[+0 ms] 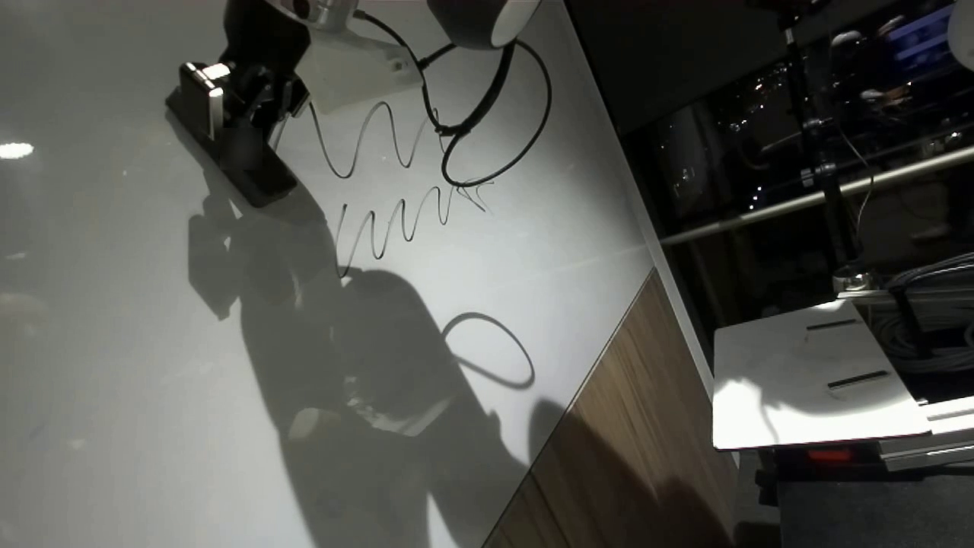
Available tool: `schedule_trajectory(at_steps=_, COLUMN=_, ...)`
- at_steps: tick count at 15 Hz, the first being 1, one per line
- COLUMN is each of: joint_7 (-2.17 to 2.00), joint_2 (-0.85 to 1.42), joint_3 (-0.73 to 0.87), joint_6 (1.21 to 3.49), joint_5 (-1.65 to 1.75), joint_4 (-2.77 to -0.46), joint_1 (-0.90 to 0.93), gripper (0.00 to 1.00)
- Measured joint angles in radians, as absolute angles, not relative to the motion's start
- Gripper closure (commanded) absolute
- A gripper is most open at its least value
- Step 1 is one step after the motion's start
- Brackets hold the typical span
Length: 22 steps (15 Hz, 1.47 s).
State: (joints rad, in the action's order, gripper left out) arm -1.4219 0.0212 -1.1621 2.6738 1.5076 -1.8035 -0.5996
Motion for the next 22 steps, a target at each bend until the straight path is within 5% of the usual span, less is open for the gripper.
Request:
schedule_trajectory(at_steps=13, joint_7=-1.422, joint_2=0.021, joint_3=-1.162, joint_6=2.674, joint_5=1.508, joint_4=-1.815, joint_1=-0.596, gripper=0.71)
schedule_trajectory(at_steps=22, joint_7=-0.867, joint_2=-0.19, joint_3=-0.9, joint_6=2.726, joint_5=0.828, joint_4=-2.089, joint_1=-0.603, gripper=0.71)
